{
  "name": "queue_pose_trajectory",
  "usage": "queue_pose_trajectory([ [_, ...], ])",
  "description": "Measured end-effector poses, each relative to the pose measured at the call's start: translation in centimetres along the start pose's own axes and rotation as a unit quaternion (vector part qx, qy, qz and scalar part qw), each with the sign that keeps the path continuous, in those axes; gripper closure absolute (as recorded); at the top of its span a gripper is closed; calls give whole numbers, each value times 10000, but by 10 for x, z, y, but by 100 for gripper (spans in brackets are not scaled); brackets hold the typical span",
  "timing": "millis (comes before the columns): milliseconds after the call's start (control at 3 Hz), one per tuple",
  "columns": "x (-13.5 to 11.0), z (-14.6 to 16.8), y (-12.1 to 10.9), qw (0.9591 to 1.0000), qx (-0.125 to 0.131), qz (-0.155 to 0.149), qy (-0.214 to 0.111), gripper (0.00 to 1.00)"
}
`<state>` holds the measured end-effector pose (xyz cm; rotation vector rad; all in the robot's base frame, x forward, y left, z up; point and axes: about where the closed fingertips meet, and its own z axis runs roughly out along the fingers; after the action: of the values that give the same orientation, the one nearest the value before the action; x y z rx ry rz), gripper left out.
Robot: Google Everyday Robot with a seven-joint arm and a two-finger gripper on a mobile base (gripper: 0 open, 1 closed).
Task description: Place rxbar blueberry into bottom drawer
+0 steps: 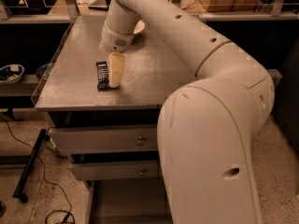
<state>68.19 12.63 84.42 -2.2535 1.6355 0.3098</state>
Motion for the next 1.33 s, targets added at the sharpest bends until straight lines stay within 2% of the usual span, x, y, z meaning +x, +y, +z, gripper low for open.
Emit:
queue_pose_trajectory([
  [667,-4,29,5,9996,-170,46,-209,0],
  [1000,-4,29,5,9996,-171,46,-209,0],
  [1333,-4,29,5,9996,-171,46,-209,19],
])
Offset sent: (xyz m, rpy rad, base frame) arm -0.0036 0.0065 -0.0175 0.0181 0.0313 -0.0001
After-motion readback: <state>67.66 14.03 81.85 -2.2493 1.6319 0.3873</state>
